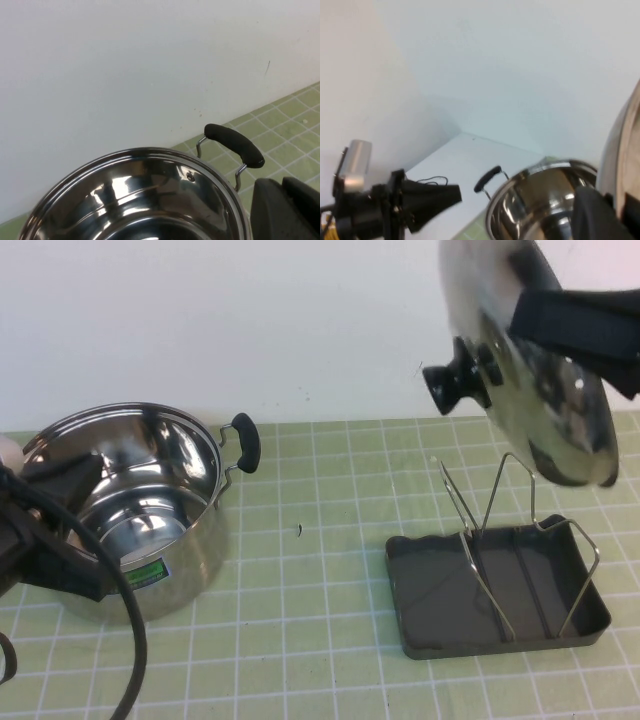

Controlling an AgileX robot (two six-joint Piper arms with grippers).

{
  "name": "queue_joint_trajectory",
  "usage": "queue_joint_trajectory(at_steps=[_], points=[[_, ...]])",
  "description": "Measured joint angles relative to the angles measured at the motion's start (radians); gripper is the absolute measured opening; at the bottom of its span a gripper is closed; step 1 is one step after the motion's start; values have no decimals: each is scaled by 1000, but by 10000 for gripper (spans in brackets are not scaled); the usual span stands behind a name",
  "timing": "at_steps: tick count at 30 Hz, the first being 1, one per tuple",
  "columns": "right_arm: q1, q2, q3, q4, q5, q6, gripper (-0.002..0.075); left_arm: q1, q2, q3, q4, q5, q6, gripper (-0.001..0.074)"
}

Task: Put pot lid on rack
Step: Place the pot lid on the pot rack

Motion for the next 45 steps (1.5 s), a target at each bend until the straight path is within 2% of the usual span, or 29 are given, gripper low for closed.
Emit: queue_joint_trajectory(at_steps=[10, 20, 26, 45], points=[[0, 7, 177, 0, -58, 11, 17, 0, 0, 0, 2, 2, 4, 2], [0, 59, 178, 10, -64, -17, 22, 0, 0, 0, 4, 2, 4, 1], [0, 112, 174, 18, -42, -21, 54, 0, 0, 0, 4, 0, 4, 1], [0, 122, 111, 3, 25, 42, 46, 0, 0, 0, 52, 2, -1, 1]])
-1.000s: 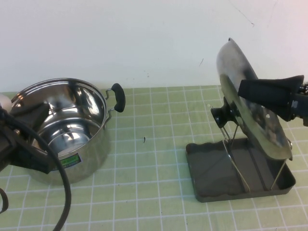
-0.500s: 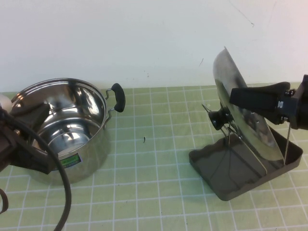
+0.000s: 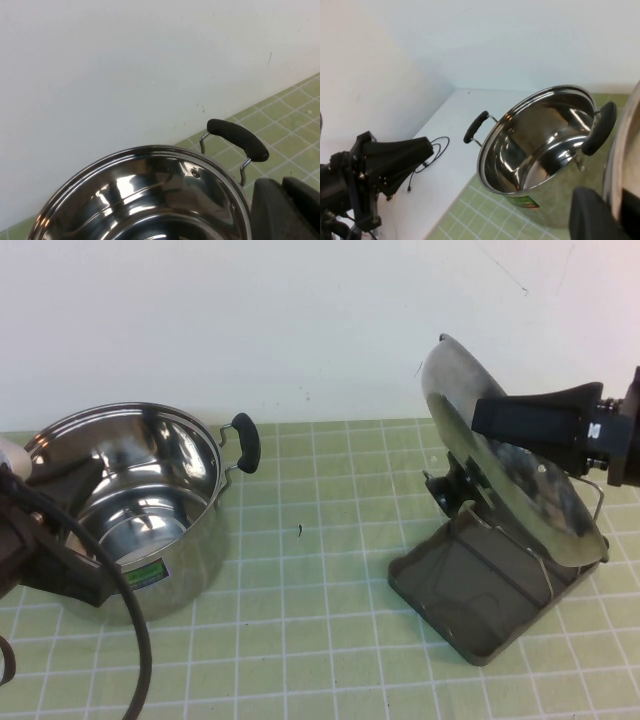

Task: Put pot lid on rack
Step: Place the pot lid on the pot rack

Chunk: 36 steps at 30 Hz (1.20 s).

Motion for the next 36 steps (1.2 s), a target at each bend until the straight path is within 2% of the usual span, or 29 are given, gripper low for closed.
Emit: queue_joint_trajectory(at_steps=[9, 16, 22, 27, 36], points=[[-24, 0, -7, -2, 67, 48, 46, 0, 0, 0, 2, 0, 0, 1], [-110, 0, -75, -13, 215, 84, 43, 0, 0, 0, 10, 0, -2, 1], [-176, 0, -126, -179, 229, 147, 41, 0, 0, 0, 21, 0, -15, 1], [-180, 0, -128, -219, 241, 160, 41, 0, 0, 1, 23, 0, -22, 1], [-182, 0, -138, -182, 325, 156, 41, 0, 0, 1, 24, -2, -30, 1]])
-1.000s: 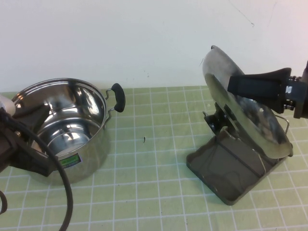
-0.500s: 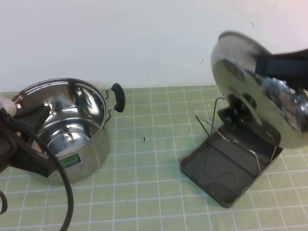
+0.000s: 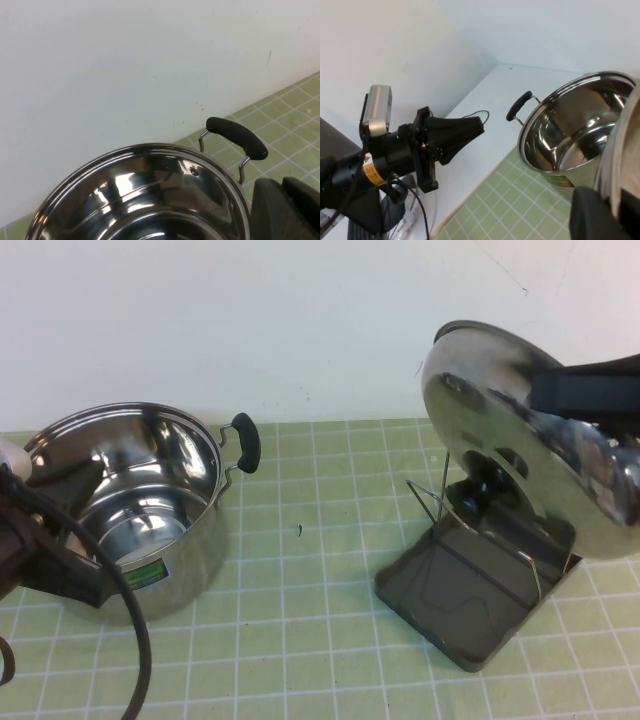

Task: Put pot lid on rack
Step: Place the pot lid on the pot rack

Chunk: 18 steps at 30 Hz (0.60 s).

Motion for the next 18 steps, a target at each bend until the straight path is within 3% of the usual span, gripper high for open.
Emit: queue_joint_trajectory(at_steps=[18], points=[[-2, 97, -2, -33, -5, -23, 41, 0, 0, 0, 2, -12, -23, 1]])
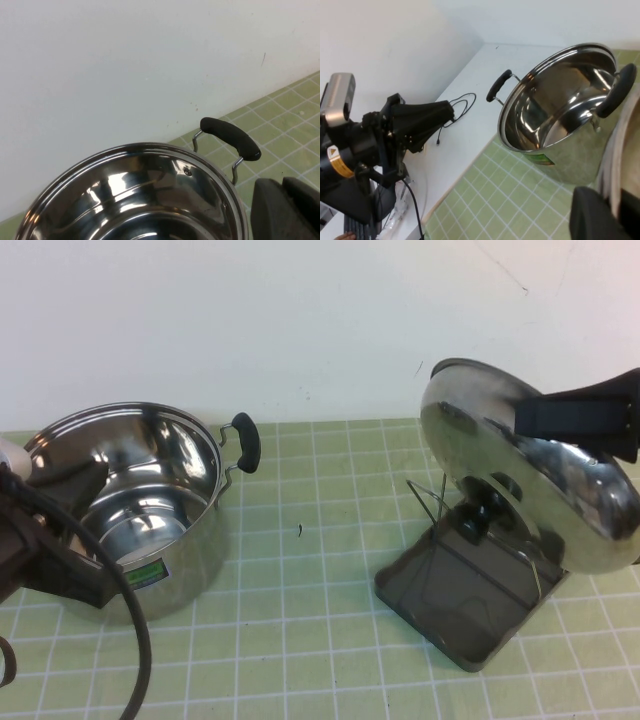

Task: Put pot lid on rack
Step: Place the pot lid on the pot rack

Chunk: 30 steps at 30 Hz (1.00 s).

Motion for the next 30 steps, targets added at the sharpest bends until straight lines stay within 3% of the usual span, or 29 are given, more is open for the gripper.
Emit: queue_joint_trajectory(at_steps=[12, 23, 27, 30], points=[[0, 91, -6, 11, 2, -52, 50, 0, 0, 0, 0, 0, -2, 1], [-4, 127, -8, 71, -44, -137, 341, 0, 0, 0, 2, 0, -2, 1], [-42, 125, -10, 91, -18, -150, 345, 0, 0, 0, 2, 0, -2, 1], [-105, 98, -14, 95, -9, -164, 304, 0, -7, 0, 2, 9, -2, 1]])
